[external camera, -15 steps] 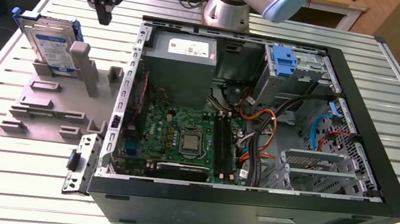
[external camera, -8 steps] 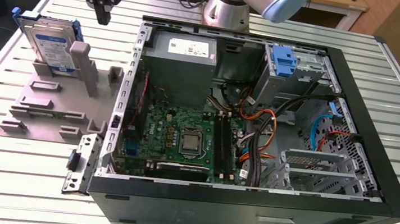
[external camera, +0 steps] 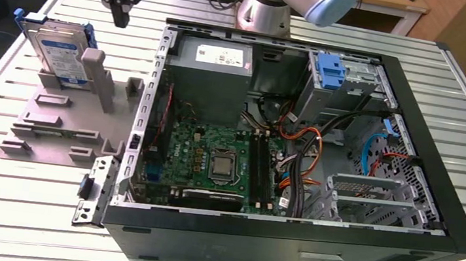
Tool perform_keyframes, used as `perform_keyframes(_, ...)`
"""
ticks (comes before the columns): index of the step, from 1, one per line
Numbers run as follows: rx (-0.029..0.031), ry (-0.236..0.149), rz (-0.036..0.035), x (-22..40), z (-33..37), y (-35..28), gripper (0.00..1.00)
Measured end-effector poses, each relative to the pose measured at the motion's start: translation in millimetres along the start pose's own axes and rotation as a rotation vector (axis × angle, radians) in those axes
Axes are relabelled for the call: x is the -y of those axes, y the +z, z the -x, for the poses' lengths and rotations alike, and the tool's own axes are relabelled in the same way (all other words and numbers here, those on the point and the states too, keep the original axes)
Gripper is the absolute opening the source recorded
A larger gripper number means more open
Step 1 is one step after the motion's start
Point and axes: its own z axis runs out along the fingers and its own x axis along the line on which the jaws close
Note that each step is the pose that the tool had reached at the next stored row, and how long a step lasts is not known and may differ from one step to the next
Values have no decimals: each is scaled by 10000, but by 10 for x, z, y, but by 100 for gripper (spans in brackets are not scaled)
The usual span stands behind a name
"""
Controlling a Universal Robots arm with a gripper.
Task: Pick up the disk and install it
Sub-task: 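Reach for the disk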
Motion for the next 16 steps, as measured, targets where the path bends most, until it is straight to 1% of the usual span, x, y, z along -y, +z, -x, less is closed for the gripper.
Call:
perform_keyframes(9,0,0,0,-46,-21,5,11)
perform_keyframes(16,0,0,0,-50,-60,6,11)
